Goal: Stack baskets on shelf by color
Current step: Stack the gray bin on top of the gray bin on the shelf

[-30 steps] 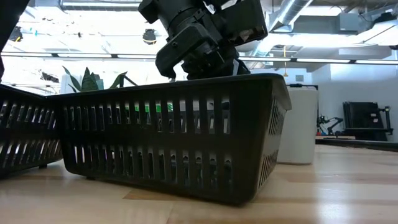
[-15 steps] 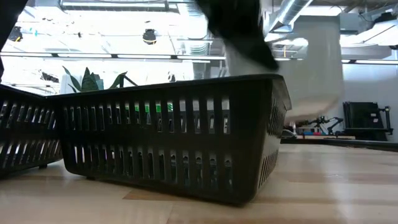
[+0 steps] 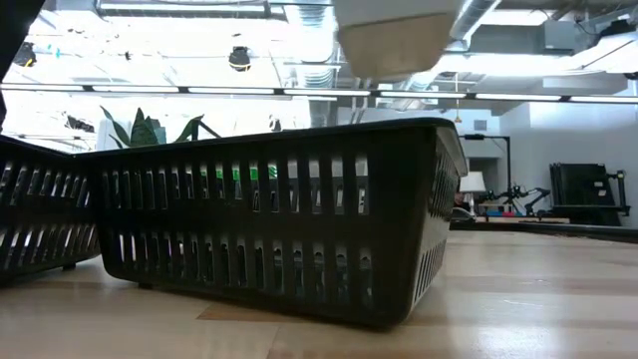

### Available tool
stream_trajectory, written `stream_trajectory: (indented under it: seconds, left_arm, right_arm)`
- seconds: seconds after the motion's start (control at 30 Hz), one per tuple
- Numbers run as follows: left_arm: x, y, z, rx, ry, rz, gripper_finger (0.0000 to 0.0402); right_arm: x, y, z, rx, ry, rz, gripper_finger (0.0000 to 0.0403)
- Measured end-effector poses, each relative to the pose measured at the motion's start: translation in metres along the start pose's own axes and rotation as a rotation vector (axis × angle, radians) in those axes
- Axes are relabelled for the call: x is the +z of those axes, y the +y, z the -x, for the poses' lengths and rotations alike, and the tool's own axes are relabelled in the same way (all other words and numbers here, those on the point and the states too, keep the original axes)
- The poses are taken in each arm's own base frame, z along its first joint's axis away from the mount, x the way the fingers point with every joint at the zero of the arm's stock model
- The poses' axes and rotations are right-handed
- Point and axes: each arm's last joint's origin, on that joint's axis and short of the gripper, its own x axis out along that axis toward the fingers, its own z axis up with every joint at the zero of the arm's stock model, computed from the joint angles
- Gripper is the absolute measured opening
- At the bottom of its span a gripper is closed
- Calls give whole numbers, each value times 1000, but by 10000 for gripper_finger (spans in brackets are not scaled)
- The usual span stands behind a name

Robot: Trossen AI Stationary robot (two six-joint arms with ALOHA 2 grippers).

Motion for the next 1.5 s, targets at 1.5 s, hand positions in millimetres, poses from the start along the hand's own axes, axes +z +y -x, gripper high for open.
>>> stream_trajectory:
  seconds: [1.5]
  left_arm:
    - [-109,160,-38,216,294,301,0]
  right_arm:
    - [19,-5,-11,-74,-59,30,118]
